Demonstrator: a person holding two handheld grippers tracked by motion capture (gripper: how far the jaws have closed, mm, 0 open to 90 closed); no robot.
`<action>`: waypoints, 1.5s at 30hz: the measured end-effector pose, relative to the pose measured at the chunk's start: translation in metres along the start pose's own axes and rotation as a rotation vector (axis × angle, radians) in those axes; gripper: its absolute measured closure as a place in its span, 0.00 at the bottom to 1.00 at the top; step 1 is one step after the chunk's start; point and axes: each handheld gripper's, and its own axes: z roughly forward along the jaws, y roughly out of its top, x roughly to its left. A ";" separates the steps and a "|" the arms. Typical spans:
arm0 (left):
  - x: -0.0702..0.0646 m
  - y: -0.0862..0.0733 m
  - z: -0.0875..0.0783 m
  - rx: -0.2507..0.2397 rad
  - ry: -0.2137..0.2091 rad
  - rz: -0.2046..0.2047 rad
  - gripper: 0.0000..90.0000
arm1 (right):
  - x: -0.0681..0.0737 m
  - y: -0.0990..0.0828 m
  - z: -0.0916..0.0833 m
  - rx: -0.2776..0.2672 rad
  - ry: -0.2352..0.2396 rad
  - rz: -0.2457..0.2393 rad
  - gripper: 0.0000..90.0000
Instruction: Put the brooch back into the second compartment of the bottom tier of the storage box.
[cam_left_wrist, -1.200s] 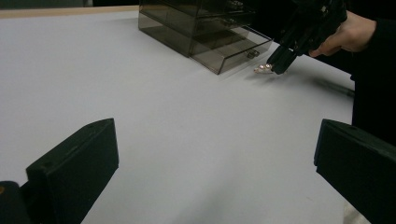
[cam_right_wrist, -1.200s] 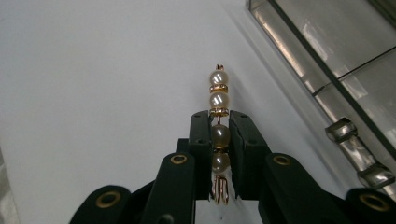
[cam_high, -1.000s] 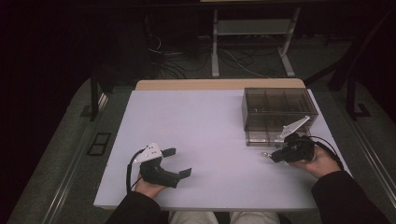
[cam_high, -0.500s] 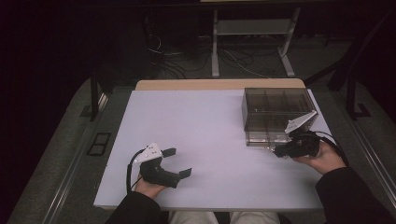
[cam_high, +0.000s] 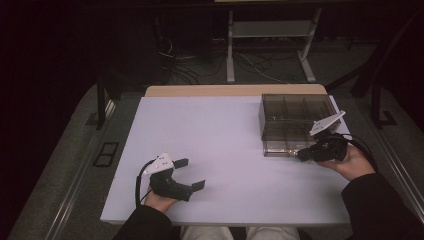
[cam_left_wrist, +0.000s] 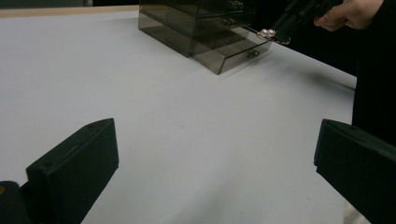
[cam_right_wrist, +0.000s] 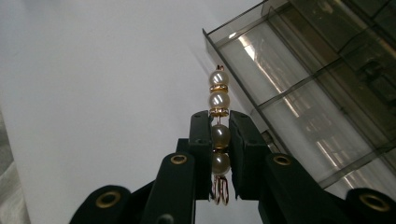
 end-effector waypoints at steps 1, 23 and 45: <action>0.000 0.000 0.000 0.000 0.000 0.000 0.00 | -0.001 0.001 -0.001 0.001 -0.004 0.000 0.88; 0.000 0.000 0.000 0.003 0.001 0.001 0.00 | -0.016 0.008 -0.010 -0.009 -0.028 0.015 0.88; 0.001 0.000 0.000 0.004 0.002 0.002 0.00 | -0.037 0.011 -0.011 -0.025 -0.075 0.027 0.88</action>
